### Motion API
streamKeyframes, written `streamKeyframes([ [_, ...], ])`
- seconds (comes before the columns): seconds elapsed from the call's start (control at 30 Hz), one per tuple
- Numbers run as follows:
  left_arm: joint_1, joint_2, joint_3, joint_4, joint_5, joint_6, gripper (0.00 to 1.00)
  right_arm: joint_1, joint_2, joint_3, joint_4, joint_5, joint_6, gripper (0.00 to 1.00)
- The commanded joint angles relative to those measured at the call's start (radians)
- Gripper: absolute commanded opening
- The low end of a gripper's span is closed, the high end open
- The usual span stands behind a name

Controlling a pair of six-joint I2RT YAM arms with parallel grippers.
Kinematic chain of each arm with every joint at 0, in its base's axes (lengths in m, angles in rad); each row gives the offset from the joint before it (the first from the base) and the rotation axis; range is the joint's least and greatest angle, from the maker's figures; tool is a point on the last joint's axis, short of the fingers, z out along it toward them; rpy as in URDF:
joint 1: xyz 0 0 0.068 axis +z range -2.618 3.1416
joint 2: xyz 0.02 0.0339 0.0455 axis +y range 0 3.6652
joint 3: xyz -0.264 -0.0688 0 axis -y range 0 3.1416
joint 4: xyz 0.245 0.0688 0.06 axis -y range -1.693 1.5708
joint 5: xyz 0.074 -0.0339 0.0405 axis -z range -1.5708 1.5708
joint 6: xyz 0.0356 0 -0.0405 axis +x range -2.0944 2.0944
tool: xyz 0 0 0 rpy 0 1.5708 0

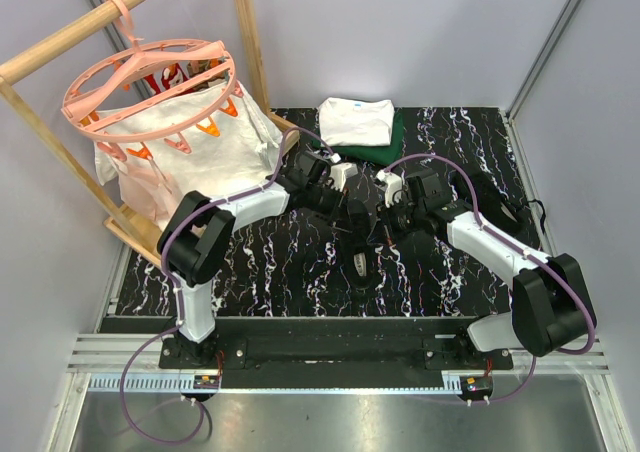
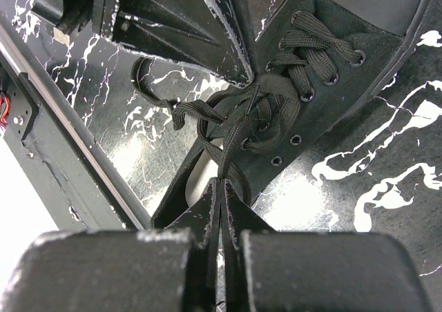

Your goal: Tie the shoes

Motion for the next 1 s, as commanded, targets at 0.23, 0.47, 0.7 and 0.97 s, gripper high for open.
streamKeyframes([
  [0.23, 0.009, -0.058, 0.002, 0.069, 0.052, -0.034, 0.00, -0.003, -0.009, 0.028, 0.022, -0.033, -0.039, 0.00],
  [0.47, 0.031, -0.093, -0.020, 0.112, 0.048, -0.074, 0.00, -0.005, -0.006, 0.019, 0.019, -0.042, -0.039, 0.00],
  [0.7, 0.031, -0.116, -0.060, 0.149, 0.080, -0.092, 0.00, -0.003, 0.039, 0.044, 0.037, -0.025, -0.053, 0.00],
  [0.97, 0.031, -0.127, -0.069, 0.163, 0.117, -0.109, 0.00, -0.005, 0.102, 0.059, 0.145, -0.045, -0.025, 0.00],
])
